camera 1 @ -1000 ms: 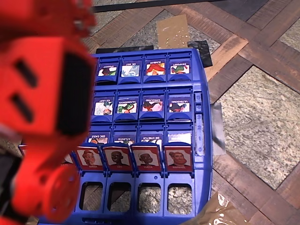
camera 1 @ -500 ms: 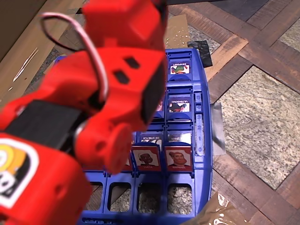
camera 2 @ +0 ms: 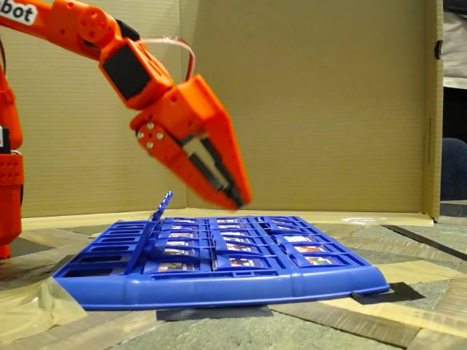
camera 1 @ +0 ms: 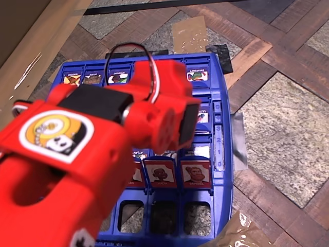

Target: Flip A5.

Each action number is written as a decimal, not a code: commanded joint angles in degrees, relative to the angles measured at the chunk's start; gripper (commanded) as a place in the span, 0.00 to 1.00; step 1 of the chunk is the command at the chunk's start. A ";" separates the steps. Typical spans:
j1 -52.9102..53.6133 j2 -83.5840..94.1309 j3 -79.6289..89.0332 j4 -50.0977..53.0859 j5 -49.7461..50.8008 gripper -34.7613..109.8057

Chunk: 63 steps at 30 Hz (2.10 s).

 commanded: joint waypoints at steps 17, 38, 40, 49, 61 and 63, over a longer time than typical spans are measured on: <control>6.86 -3.43 -9.84 21.18 -9.14 0.24; 10.55 6.42 -12.13 31.90 -12.04 0.24; 9.40 8.96 -10.72 26.81 -9.32 0.24; 4.22 22.94 1.41 -0.44 -0.44 0.24; -3.78 42.71 18.37 -27.51 3.60 0.24; -5.19 45.70 20.92 -32.52 3.96 0.24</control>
